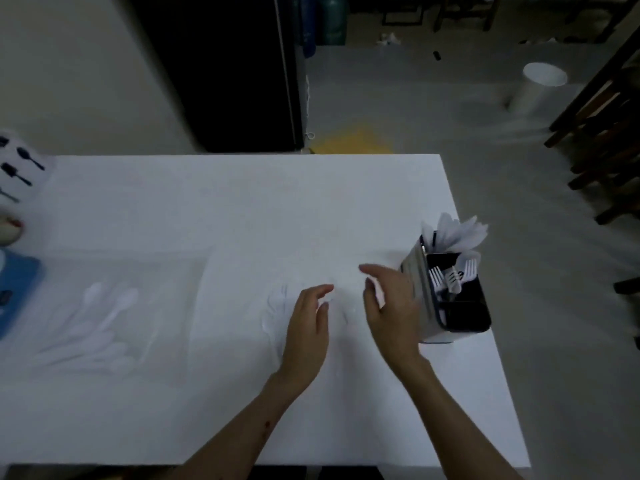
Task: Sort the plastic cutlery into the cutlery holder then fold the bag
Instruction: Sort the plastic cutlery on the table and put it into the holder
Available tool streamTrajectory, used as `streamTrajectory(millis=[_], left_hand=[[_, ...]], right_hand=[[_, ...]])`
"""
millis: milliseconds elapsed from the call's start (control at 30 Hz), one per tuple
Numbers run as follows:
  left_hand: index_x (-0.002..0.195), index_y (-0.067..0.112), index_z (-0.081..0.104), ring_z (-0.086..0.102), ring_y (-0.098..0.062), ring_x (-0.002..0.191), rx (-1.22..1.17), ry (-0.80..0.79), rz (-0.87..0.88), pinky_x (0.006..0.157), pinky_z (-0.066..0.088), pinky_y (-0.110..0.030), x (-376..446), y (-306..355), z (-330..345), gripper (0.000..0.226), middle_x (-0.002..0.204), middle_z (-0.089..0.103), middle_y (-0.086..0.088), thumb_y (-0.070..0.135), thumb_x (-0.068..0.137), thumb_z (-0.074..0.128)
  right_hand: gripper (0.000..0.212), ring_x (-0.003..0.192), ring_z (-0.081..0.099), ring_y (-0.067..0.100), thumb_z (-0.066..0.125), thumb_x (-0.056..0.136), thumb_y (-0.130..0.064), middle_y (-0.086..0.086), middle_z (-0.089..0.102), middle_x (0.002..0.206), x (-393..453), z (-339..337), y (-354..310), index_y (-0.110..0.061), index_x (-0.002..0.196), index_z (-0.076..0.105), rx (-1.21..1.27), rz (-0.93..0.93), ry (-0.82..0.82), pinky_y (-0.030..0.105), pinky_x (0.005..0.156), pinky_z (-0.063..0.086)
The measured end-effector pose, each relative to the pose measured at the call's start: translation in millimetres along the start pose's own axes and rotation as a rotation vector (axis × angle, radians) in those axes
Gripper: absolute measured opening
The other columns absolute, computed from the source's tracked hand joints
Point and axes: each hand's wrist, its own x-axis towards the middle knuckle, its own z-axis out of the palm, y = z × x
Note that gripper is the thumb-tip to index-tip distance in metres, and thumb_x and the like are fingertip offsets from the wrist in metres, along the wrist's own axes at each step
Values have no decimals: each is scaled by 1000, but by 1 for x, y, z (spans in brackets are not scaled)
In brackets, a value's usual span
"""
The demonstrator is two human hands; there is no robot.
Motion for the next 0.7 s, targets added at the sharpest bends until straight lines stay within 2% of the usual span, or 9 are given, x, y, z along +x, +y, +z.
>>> streamTrajectory(millis=[67,133,200,267,300,400,500,600,700], left_hand=[[126,24,51,39,0,128,143,-78,8,111,29,-19,-17,-43,-20,31,132,52,7,11,98,45],[135,17,49,16,0,141,325,-210,75,116,11,-15,-31,-78,-36,37,147,38,7,19,100,37],[144,17,39,-1,-2,143,512,-379,142,118,6,-28,-41,-102,-47,51,155,21,9,32,96,26],[147,18,32,4,-12,145,696,-499,202,112,20,-42,-45,-114,-54,55,158,18,3,34,94,28],[147,18,31,9,-17,145,750,-539,209,109,27,-44,-46,-117,-55,56,158,21,0,34,93,29],[149,15,24,10,-21,146,732,-583,226,109,26,-41,-47,-120,-54,58,159,17,-4,33,94,29],[149,12,22,14,-23,145,743,-593,243,108,27,-39,-47,-126,-53,60,157,23,-6,32,93,30],[152,12,11,-5,-24,148,711,-617,256,115,10,-38,-46,-127,-54,60,160,-1,-5,32,96,23],[151,17,-7,-25,-17,143,672,-643,247,118,-5,-29,-45,-124,-57,59,154,-26,3,28,101,24]], right_hand=[[24,104,59,18,60,95,-12,-4,65,113,-32,30,4,-18,118,63,-29,182,-137,30,86,51],[27,110,54,20,58,96,-24,-3,62,121,-60,55,13,-23,123,60,-143,360,-240,30,85,51],[35,118,50,26,61,95,-26,3,58,131,-81,71,19,-22,129,58,-300,402,-282,36,88,51],[40,128,47,31,60,94,-28,6,53,141,-97,82,20,-22,134,57,-431,300,-304,44,96,49],[42,133,44,32,57,95,-30,6,50,145,-102,86,21,-23,136,55,-473,227,-315,45,101,45],[48,141,36,32,56,96,-31,9,42,152,-107,97,21,-23,143,48,-464,80,-369,44,109,37],[47,135,46,32,44,96,-36,10,49,146,-106,103,22,-19,138,54,-479,-33,-431,43,104,43],[49,133,48,31,38,97,-37,8,49,145,-106,94,31,-17,139,54,-521,-62,-480,44,106,45],[51,138,41,30,36,99,-36,10,43,150,-108,78,45,-15,143,48,-558,-63,-501,45,109,42]])
